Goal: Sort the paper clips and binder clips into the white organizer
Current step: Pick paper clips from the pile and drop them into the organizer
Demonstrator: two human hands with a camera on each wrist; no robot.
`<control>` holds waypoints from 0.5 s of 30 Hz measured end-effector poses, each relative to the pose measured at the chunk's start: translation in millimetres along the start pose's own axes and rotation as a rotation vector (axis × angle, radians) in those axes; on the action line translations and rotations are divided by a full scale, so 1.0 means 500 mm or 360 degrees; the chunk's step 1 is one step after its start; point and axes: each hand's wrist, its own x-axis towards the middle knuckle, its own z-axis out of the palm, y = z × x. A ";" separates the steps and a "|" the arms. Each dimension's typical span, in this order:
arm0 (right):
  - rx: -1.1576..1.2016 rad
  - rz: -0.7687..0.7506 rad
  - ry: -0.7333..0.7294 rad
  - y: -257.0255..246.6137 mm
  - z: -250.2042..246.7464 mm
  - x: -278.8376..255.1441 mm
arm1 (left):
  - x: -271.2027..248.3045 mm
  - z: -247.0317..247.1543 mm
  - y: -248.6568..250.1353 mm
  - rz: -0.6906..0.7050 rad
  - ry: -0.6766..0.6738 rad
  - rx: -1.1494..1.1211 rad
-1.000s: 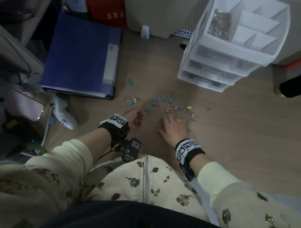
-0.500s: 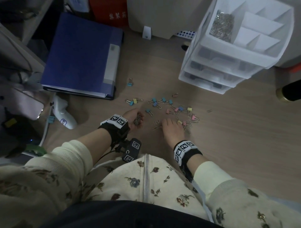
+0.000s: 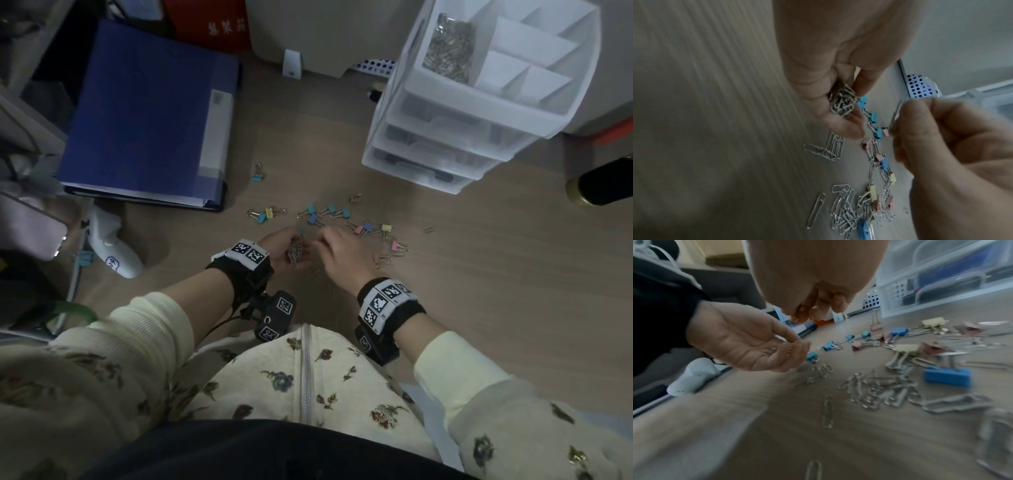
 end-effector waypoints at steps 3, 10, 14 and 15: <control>0.0026 -0.0232 0.0038 -0.018 0.012 0.015 | -0.007 0.011 0.007 0.0017 -0.0068 0.0024; -0.0162 0.0082 -0.0151 0.029 0.009 0.001 | -0.001 -0.006 0.010 0.0030 0.0155 0.0105; -0.0536 0.0129 -0.0489 0.030 0.024 -0.010 | 0.003 -0.016 0.009 0.0013 0.0255 0.0099; -0.0590 0.0107 -0.0499 0.026 0.029 -0.011 | 0.003 -0.016 0.009 0.0010 0.0262 0.0091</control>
